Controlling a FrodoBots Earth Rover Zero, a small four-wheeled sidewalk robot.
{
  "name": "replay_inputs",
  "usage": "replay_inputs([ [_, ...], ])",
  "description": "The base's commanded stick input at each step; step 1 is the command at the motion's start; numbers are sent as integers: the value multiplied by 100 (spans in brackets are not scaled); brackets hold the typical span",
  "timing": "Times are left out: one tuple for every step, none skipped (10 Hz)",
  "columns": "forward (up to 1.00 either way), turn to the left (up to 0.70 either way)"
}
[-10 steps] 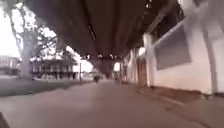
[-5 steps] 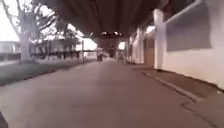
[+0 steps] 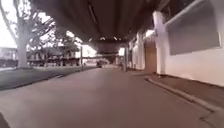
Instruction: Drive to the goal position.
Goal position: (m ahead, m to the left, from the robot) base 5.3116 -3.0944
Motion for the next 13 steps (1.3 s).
replay_inputs([
  [85, 0],
  [85, 0],
  [85, 0],
  [85, 0],
  [85, 0],
  [85, 0],
  [85, 0],
  [85, 0],
  [85, 0],
  [85, 0],
  [85, 0],
  [85, 0],
  [85, 0],
])
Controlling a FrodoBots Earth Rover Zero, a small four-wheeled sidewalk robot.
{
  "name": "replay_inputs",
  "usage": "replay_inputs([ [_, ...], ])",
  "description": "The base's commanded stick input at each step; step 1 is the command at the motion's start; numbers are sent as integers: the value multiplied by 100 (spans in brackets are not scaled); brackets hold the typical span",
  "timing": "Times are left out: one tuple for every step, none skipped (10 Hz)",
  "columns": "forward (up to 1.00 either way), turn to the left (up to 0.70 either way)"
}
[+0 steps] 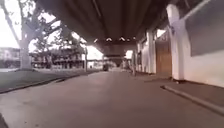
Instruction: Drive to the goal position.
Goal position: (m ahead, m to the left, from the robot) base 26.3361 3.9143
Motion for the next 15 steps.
replay_inputs([
  [85, 0],
  [85, 0],
  [85, 0],
  [85, 0],
  [85, -19],
  [85, -34],
  [85, -30],
  [85, -7],
  [85, 0],
  [85, 0],
  [85, 0],
  [85, 0],
  [85, 0],
  [85, 0],
  [85, 0],
])
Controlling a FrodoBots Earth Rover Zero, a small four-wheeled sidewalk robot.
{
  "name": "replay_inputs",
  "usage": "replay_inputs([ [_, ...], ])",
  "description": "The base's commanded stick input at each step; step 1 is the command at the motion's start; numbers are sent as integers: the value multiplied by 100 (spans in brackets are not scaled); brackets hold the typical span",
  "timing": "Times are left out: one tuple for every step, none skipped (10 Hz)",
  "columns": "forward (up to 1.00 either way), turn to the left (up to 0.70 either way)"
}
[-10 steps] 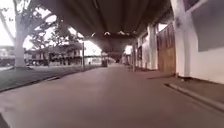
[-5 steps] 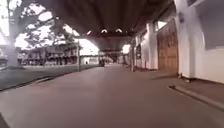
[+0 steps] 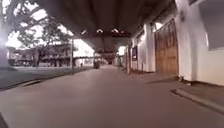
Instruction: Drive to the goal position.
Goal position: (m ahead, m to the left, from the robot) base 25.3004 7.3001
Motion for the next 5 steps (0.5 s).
replay_inputs([
  [85, 0],
  [85, 0],
  [85, 0],
  [85, 0],
  [85, 0],
])
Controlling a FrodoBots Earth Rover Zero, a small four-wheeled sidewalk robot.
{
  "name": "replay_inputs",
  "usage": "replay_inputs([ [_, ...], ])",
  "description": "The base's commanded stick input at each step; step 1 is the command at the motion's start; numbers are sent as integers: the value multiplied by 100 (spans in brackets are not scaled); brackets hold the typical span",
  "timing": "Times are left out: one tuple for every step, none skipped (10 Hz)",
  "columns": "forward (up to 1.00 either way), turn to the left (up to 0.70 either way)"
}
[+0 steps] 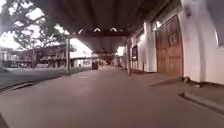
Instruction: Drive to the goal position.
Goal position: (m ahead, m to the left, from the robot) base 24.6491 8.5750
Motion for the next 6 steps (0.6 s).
replay_inputs([
  [85, 0],
  [85, 0],
  [85, 0],
  [85, 0],
  [85, 0],
  [85, 0],
])
